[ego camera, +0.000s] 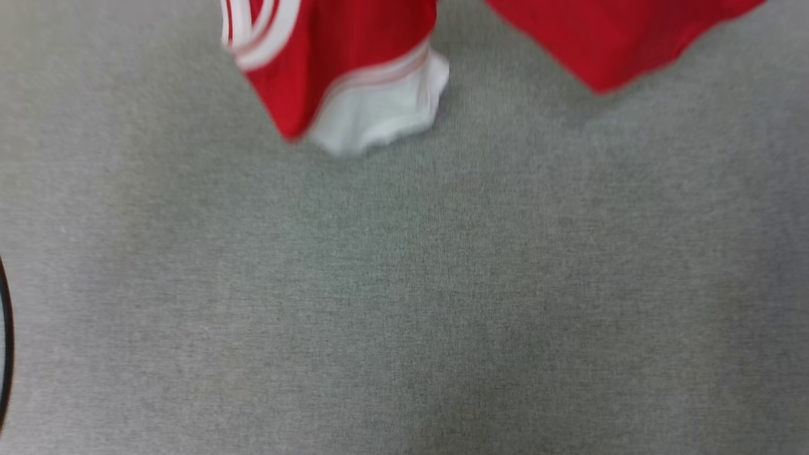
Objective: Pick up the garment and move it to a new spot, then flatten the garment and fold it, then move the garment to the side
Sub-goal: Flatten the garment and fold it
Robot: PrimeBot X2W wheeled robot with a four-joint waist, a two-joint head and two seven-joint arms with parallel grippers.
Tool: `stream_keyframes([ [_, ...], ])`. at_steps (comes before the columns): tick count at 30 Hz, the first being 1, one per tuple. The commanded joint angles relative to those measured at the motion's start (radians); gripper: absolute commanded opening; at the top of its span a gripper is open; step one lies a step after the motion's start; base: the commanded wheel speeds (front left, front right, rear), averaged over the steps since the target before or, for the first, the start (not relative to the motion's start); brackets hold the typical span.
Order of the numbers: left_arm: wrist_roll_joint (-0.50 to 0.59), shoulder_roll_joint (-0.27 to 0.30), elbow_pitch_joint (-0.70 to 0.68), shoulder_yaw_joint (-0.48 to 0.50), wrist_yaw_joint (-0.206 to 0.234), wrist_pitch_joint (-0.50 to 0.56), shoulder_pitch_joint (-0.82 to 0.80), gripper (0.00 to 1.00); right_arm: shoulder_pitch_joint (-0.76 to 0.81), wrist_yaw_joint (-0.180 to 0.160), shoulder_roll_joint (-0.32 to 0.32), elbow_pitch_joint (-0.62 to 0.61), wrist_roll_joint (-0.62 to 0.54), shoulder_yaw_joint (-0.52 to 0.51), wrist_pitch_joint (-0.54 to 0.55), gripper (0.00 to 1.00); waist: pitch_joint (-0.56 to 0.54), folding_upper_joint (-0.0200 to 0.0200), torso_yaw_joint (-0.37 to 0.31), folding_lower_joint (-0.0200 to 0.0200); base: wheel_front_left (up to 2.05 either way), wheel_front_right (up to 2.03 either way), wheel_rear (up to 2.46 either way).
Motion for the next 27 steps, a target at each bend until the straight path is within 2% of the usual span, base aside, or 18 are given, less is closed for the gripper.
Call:
stream_keyframes([
  [1,0.014,0.001,0.042,0.004,-0.01,-0.011,-0.06,0.0,-0.048,-0.003,-0.016,0.039,-0.029,0.002,-0.029,0.0,0.104,0.0,-0.006,-0.0003,0.0,0.0,0.0],
  [6,0.091,-0.03,0.188,-0.023,-0.04,-0.089,-0.258,0.0,-0.225,-0.004,-0.018,0.207,-0.098,0.0,-0.145,0.0,0.207,0.0,-0.009,-0.0003,0.0,0.0,0.0],
  [11,0.151,-0.08,0.359,-0.042,-0.037,-0.193,-0.433,0.0,-0.396,-0.004,-0.004,0.377,-0.195,-0.029,-0.277,0.0,0.277,0.0,0.001,-0.0003,0.0,0.0,0.0],
  [15,0.17,-0.127,0.486,-0.06,-0.041,-0.277,-0.498,0.0,-0.476,-0.004,0.009,0.489,-0.254,-0.036,-0.368,0.0,0.313,0.0,0.015,-0.0003,0.0,0.0,0.0],
  [18,0.166,-0.162,0.556,-0.076,-0.055,-0.327,-0.504,0.0,-0.501,-0.004,0.03,0.558,-0.274,-0.038,-0.423,0.0,0.333,0.0,0.026,-0.0003,0.0,0.0,0.0],
  [22,0.151,-0.217,0.607,-0.092,-0.064,-0.364,-0.434,0.0,-0.475,-0.003,0.039,0.626,-0.28,-0.033,-0.492,0.0,0.348,0.0,0.044,-0.0003,0.0,0.0,0.0],
  [27,0.135,-0.286,0.576,-0.094,-0.055,-0.376,-0.3,0.0,-0.406,-0.002,0.052,0.689,-0.257,-0.042,-0.57,0.0,0.34,0.0,0.062,-0.0003,0.0,0.0,0.0],
])
